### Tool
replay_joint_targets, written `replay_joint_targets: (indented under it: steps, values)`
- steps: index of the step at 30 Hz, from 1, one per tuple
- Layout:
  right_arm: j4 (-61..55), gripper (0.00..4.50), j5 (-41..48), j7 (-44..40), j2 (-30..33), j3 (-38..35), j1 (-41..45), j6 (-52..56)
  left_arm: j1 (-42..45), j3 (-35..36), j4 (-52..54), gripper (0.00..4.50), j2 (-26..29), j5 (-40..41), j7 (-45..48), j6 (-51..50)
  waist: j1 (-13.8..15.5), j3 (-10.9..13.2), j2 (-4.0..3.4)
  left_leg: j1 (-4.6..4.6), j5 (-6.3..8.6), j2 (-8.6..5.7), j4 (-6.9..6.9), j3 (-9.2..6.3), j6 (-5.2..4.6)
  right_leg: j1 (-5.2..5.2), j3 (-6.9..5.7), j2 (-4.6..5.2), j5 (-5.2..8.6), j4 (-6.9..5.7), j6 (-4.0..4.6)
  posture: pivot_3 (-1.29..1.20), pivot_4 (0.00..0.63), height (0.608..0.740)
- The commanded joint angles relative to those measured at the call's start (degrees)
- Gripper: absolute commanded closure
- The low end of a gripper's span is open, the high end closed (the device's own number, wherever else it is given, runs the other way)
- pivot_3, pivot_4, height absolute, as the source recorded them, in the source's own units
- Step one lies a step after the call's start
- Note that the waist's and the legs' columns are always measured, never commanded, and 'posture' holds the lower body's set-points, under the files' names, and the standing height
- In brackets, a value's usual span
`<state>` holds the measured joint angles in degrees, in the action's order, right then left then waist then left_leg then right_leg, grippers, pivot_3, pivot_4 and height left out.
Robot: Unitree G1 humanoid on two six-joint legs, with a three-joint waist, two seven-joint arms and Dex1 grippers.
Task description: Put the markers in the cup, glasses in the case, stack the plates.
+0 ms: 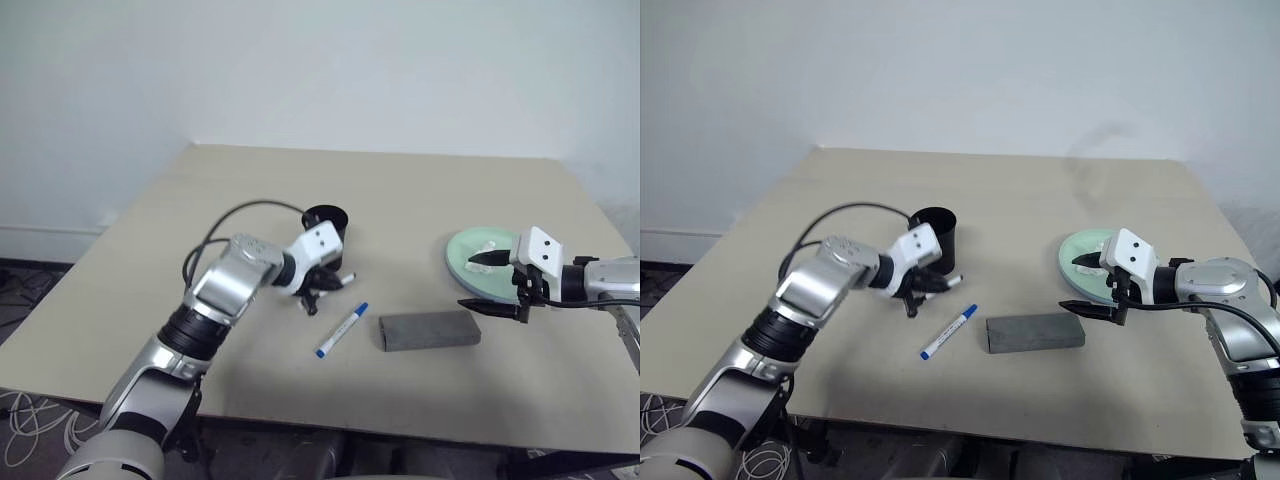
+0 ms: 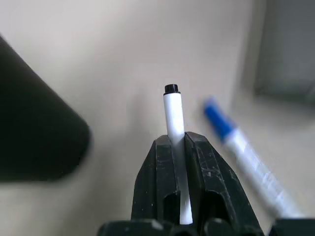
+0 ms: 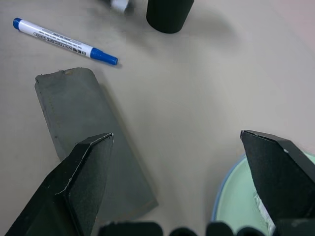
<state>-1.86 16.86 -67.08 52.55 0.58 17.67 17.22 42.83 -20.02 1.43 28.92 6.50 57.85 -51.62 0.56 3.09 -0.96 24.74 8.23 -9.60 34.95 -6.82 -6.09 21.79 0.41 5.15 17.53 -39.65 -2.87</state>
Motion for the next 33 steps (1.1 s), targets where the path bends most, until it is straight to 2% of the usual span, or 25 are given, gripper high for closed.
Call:
replay_joint_targets:
  steps: [1,5,12,20,27,33]
  values:
    - [-1.43,0.00,0.52,0.00,-0.12,-1.12,1.65,-0.30,4.07,6.31,2.67,4.49,-1.34,5.03,-0.63,-2.64,-0.01,-0.02,-0.02,-0.01,0.00,0.00,0.00,0.01,0.00,0.00,0.03,0.00,0.00,0.01,0.00,0.00,0.000,0.722]
    - [-1.09,0.00,0.38,-0.06,-0.38,-0.73,2.17,-0.35,11.30,18.47,-0.08,4.49,-5.78,12.42,-4.60,-3.55,-0.01,0.17,0.28,-0.02,0.00,0.05,0.02,-0.03,0.00,0.02,0.05,-0.14,-0.01,0.00,0.00,0.00,0.000,0.722]
    - [-0.85,0.00,0.35,-0.40,-0.58,-0.44,2.92,-0.35,15.11,27.63,-13.25,4.49,-8.62,13.73,-13.09,7.62,-0.01,0.11,0.23,-0.16,-0.01,0.10,0.04,-0.03,0.02,-0.02,0.12,-0.21,-0.03,0.00,-0.01,0.00,0.000,0.722]
    - [-0.51,0.00,0.45,-0.83,-0.45,-0.80,3.54,-0.39,13.33,28.00,-25.97,4.49,-12.51,10.88,-17.94,25.77,0.00,0.12,0.40,-0.11,0.00,0.03,0.26,-0.03,0.00,-0.17,0.11,-0.20,-0.21,0.13,0.20,0.00,0.000,0.722]
    - [-0.52,0.00,0.43,-0.73,-0.53,-0.85,3.63,-0.38,10.91,26.38,-34.05,4.49,-14.99,9.04,-18.77,34.92,0.00,0.12,0.41,-0.11,0.00,0.05,0.27,-0.04,0.00,-0.15,0.11,-0.21,-0.27,0.11,0.18,0.00,0.000,0.722]
    - [-0.44,0.00,0.38,-0.68,-0.63,-0.75,3.83,-0.35,9.09,25.62,-36.39,4.49,-15.93,8.25,-18.79,39.38,0.00,0.12,0.42,-0.10,0.00,0.05,0.27,-0.04,0.00,-0.15,0.10,-0.20,-0.27,0.11,0.17,0.00,0.000,0.722]
